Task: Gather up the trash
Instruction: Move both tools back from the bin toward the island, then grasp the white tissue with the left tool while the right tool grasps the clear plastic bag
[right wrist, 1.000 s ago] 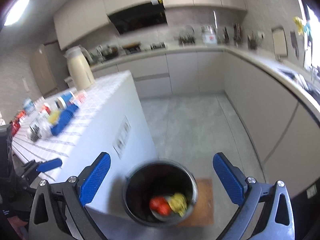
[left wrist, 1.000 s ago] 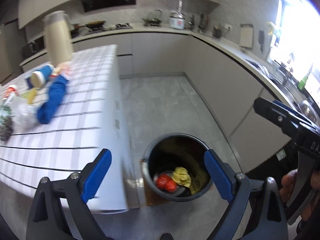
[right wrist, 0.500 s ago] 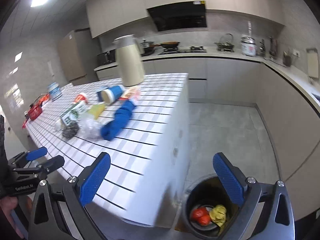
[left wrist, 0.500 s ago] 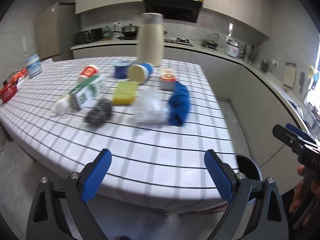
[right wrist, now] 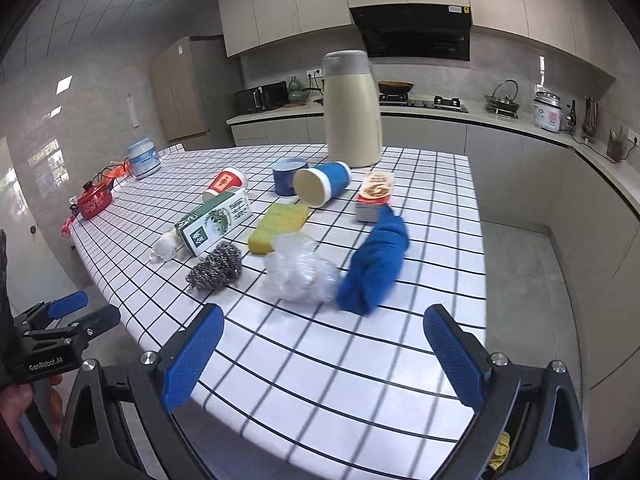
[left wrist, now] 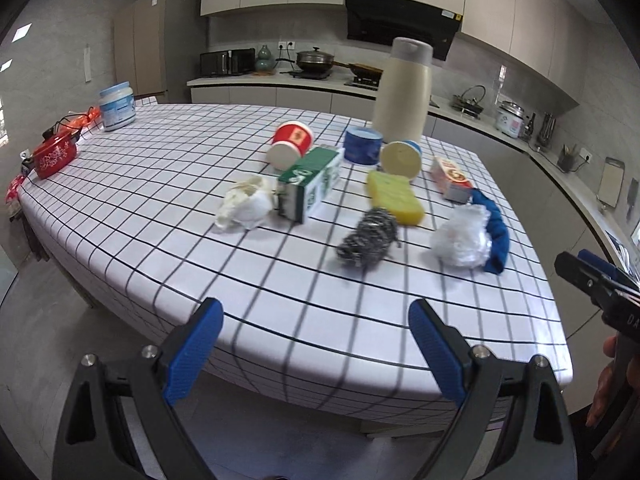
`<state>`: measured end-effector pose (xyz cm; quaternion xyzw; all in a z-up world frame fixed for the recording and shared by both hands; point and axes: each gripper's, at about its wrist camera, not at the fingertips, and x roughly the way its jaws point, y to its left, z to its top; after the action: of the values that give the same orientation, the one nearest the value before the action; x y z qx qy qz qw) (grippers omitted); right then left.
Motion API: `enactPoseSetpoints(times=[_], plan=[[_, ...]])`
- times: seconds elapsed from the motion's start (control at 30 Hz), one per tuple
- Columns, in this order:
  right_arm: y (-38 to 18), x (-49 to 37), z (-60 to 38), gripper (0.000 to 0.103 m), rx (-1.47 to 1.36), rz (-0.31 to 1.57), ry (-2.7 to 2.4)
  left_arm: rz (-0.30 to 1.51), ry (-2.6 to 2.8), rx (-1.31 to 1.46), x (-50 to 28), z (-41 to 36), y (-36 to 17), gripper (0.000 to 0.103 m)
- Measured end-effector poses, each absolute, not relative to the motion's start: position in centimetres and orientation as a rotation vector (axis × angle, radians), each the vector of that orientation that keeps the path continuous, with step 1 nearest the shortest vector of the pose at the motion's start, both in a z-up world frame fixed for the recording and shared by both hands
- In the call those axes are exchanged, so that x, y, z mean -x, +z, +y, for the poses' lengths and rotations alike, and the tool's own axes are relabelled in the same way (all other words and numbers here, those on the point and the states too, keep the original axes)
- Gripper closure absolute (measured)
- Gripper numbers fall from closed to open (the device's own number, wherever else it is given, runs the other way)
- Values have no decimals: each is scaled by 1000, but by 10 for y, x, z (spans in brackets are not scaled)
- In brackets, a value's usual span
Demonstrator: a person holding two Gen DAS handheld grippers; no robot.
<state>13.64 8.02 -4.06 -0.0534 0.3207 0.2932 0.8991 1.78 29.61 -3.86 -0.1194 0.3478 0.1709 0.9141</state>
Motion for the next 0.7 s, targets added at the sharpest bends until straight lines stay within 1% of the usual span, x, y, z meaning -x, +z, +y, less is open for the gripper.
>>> enactPoseSetpoints(times=[0.13,0.2,0.43,0.5,0.63,0.7], plan=[[-48,-140,106,10,121,675,597,723,353,246,-19,324,-48,11],[-54,-144,119,15,126,688,586,723,349,250,-23,339,-51,12],[-80,-170,149,24,159,747,524,719,339,243,-50,383,-62,15],[-86,-175,155,29,156,760,514,722,328,244,-60,394,-67,16],[-95,-185,168,31,171,768,494,736,305,249,-79,411,-76,21],[-100,-190,173,36,178,777,488,741,290,256,-89,418,-79,23]])
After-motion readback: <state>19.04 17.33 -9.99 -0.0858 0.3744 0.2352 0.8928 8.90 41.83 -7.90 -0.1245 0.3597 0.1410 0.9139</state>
